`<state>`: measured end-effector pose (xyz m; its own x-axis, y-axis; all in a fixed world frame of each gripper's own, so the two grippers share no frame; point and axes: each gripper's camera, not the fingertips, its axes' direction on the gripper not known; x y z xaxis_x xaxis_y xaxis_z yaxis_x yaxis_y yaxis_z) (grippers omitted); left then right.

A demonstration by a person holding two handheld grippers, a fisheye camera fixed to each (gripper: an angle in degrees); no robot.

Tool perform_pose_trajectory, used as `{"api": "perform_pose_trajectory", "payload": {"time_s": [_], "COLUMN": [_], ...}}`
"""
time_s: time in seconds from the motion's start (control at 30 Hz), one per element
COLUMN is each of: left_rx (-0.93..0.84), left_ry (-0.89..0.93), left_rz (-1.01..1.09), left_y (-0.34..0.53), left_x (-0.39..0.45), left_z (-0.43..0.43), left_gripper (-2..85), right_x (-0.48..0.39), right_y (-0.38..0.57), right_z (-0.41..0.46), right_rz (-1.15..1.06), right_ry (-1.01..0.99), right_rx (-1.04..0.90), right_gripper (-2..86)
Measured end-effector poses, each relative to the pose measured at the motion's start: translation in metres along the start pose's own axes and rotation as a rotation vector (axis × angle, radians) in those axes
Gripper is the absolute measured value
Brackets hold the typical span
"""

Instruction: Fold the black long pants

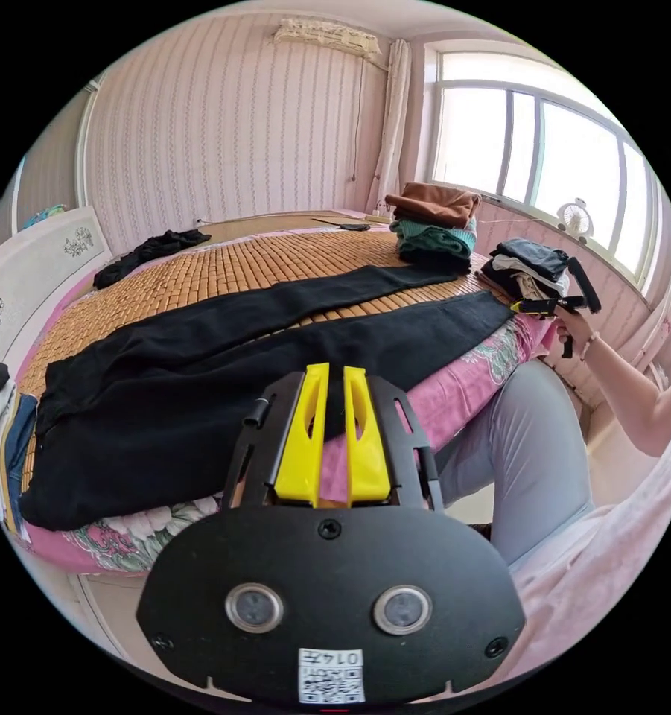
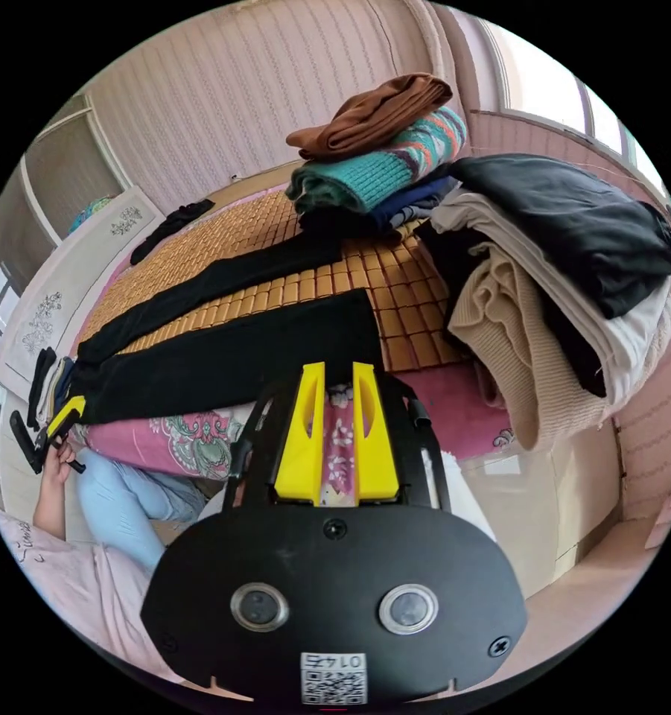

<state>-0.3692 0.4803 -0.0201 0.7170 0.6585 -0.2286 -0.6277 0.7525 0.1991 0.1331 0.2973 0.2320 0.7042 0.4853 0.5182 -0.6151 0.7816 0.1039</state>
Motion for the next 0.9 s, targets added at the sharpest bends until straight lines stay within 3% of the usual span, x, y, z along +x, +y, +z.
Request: {"api": "perform_pose_trajectory", "payload": {"time_s": [0.1,0.33,0.5,0.6,0.77,0.9], "left_rx": [-0.156,-0.079,0.091,0.159,0.213,0.276], "left_ry": [-0.005,0.011,-0.054,-0.202,-0.341,-0.298], "left_rz": [-0.027,-0.059,-0.189,-0.37,-0.706,-0.888], "left_y": [0.004,0.008,0.035,0.077,0.154,0.194], "left_x": [-0.015,-0.045,-0.114,-0.183,-0.299,-0.369], "left_z": [0.03,0.006,-0.077,-0.134,-0.201,-0.231], "left_gripper": [-0.1,-0.7,-0.5,0.1,4.2,8.8], "right_x": [-0.02,-0.034,-0.085,-0.156,-0.359,-0.524], "right_y": [0.006,0.005,-0.009,-0.028,-0.085,-0.103], "right_z": [0.023,0.056,0.066,0.068,0.109,0.16], "right_rz": [-0.03,0.046,-0.009,-0.175,-0.584,-0.857], "right_ry": [0.092,0.007,0.185,0.197,-0.085,-0.239], "right_rx": [-0.007,-0.026,-0.089,-0.021,0.024,0.006], "right_gripper": [2.7,0.4,0.1,0.5,3.6,7.2]}}
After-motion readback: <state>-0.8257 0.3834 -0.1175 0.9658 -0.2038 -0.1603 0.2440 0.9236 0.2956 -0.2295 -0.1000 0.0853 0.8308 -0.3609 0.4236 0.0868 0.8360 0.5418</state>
